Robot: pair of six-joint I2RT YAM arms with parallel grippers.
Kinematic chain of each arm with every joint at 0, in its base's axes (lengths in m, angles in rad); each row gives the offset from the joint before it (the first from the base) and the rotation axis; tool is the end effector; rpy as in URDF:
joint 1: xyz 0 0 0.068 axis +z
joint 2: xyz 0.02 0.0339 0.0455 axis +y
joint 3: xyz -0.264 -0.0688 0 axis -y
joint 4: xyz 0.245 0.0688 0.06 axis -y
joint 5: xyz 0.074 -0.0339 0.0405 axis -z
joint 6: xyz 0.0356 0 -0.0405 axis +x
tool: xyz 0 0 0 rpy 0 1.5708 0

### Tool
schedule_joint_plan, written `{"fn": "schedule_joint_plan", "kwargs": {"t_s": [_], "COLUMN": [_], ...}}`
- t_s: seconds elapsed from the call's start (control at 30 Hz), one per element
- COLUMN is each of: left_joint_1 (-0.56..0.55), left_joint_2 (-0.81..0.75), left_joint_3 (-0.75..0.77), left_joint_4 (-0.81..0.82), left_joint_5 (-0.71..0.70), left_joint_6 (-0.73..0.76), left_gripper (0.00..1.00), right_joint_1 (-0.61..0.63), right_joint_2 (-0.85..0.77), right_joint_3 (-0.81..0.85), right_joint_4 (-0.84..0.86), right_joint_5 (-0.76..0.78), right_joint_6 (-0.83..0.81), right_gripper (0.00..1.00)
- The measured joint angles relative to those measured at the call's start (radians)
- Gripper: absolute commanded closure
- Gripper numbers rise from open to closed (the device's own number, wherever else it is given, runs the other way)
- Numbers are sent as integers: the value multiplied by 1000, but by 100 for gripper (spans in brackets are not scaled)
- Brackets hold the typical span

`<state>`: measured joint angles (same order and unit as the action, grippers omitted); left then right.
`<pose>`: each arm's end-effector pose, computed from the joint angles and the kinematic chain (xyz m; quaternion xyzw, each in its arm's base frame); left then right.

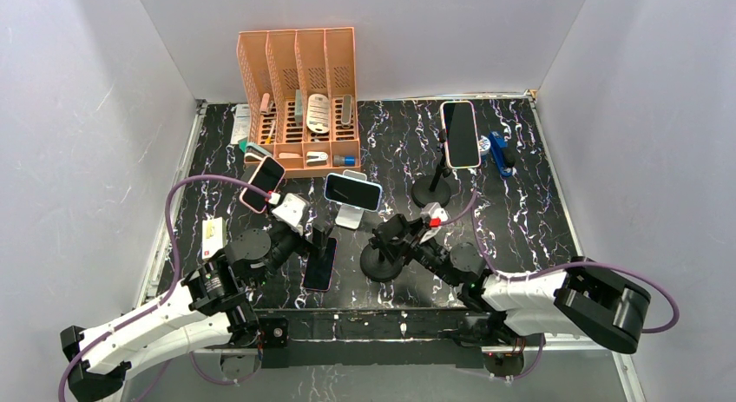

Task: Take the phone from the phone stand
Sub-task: Pick up the phone stand at the center of the board.

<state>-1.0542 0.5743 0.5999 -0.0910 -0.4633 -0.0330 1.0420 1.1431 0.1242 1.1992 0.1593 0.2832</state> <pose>0.0866 -0.1203 0.3163 0.2102 0.6964 -0.2007 0.6561 0.1045 0.1676 0.1961 -0.1797 0.6158 0.4307 0.6348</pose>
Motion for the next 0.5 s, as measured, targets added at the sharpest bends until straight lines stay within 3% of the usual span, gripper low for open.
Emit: {"fn": "schedule_joint_plan", "kwargs": {"t_s": [0.1, 0.33, 0.5], "left_joint_1": [0, 0, 0], "left_joint_2": [0, -2, -10], "left_joint_3": [0, 0, 0], "left_joint_4": [0, 0, 0], "left_joint_5": [0, 0, 0], "left_joint_6": [0, 0, 0], "left_gripper": [23, 23, 23], "right_joint_1": [0, -3, 1], "right_joint_2": [36, 63, 28], "right_joint_3": [9, 43, 48], "right_joint_4": [29, 44, -6], "right_joint_5": [-1, -4, -24], "right_joint_6": [6, -16, -23], "right_gripper": [49, 82, 95]}}
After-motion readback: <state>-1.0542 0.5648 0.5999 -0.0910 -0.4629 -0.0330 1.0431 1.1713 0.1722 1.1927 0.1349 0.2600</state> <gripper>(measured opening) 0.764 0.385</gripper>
